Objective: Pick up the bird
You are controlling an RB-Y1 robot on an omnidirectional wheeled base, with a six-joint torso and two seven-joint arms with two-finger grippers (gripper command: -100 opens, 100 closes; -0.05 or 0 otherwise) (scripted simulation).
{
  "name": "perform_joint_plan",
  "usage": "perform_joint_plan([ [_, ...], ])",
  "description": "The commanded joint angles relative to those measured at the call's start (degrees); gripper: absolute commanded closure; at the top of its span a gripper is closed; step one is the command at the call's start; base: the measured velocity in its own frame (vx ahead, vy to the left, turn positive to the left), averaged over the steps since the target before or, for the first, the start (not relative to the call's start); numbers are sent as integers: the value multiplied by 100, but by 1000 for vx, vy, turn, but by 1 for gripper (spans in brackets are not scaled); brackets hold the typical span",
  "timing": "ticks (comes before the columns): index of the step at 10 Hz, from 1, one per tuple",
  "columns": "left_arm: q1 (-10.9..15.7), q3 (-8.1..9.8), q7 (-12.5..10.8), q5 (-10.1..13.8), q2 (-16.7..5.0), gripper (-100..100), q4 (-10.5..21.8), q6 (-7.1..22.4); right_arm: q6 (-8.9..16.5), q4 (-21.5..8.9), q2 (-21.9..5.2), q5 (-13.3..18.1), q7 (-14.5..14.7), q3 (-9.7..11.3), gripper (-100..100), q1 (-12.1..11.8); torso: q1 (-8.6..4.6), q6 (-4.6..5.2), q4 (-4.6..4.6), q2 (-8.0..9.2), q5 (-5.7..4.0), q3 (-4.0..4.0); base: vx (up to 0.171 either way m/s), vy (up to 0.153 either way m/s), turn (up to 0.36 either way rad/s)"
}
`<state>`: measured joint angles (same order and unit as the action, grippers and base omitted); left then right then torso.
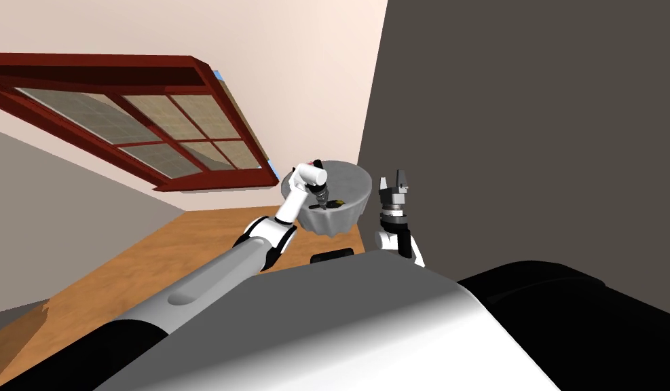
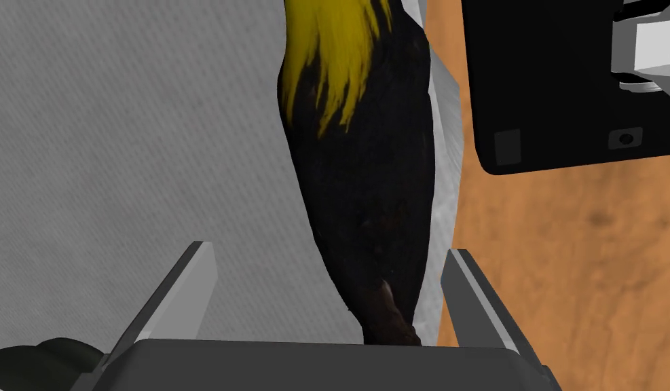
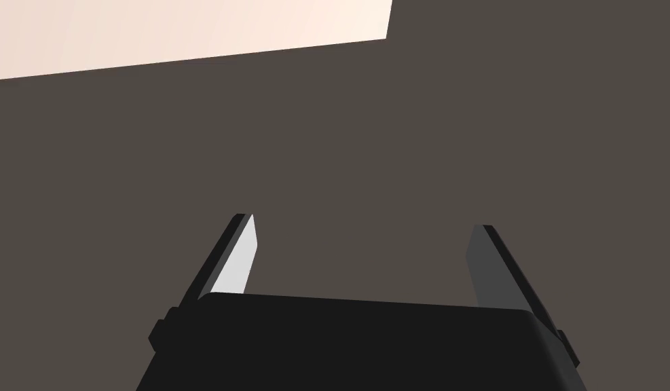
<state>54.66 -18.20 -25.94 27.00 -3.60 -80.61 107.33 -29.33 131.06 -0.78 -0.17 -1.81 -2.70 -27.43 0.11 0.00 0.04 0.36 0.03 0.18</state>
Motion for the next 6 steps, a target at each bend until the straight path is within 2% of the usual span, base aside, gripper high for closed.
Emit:
perform_joint_plan([
  [1,93,86,27,-19,-42,-100,273,-89,0,0,0,0,0,0,0,0,0,0,0,0,0,0,-89,37,-119],
  [2,160,223,107,-46,-173,-100,441,-248,0,0,0,0,0,-1,0,-1,3,-5,2,2,2,3,-101,9,-167],
  [3,160,223,107,-46,-173,-100,567,-248,0,0,0,0,0,0,0,-1,-3,-2,3,7,0,5,-70,3,-150],
  [5,294,498,269,-101,-437,-100,1020,-566,0,0,0,0,0,0,0,-1,-9,0,0,-5,-2,-2,-77,4,-318],
  [6,294,498,269,-101,-437,-100,1155,-566,0,0,0,0,0,0,0,0,-8,-1,2,4,-1,3,-88,7,-136],
])
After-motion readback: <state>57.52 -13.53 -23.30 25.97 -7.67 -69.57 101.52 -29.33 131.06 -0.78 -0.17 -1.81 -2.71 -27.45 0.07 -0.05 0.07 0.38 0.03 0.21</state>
